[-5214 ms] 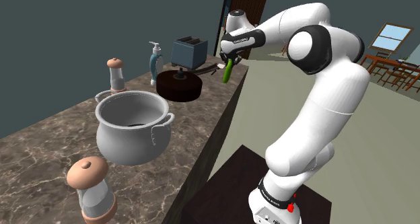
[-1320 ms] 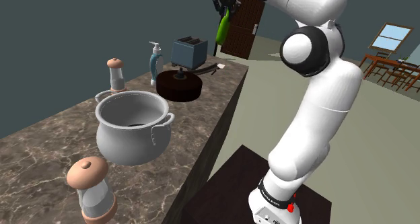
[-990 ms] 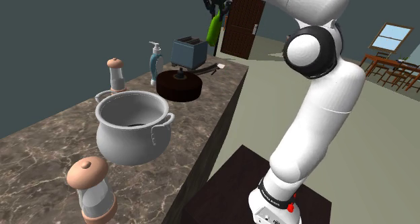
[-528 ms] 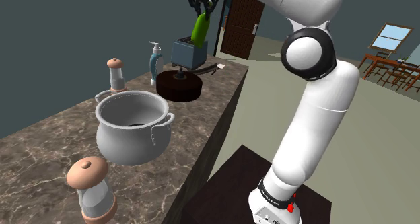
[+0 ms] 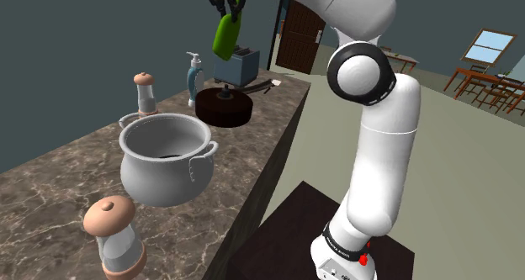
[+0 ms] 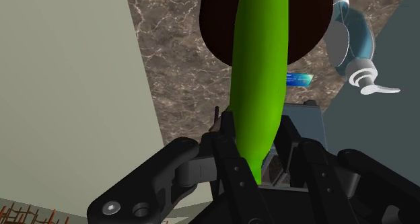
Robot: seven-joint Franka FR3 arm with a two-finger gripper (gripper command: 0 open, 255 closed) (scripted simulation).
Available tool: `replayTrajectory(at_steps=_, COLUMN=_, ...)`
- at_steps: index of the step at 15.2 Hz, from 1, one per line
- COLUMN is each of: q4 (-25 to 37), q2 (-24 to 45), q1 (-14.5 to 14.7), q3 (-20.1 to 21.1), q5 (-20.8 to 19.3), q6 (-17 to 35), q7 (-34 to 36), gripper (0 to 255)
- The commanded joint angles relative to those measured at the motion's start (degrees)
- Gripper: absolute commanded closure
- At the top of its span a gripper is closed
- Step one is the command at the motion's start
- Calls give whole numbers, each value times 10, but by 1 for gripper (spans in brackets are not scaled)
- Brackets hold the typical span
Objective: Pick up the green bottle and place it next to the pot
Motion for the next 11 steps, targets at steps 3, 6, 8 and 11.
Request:
replayTrajectory(at_steps=3, q4=45, q2=33, q1=43, q3=8, q5=-22, q6=-31, q7=26, gripper=255)
replayTrajectory(at_steps=6, q4=-51, q2=-12, q1=17, q3=14, q5=4, q6=15, q7=51, gripper=255)
replayTrajectory(at_steps=8, q4=-99, q2=-34, q1=6, q3=14, q5=17, q6=40, q7=63, gripper=255)
replayTrajectory(at_steps=11, q4=-159, q2=-59, q1=-6, q3=14, q5=31, q6=74, q7=77, gripper=255)
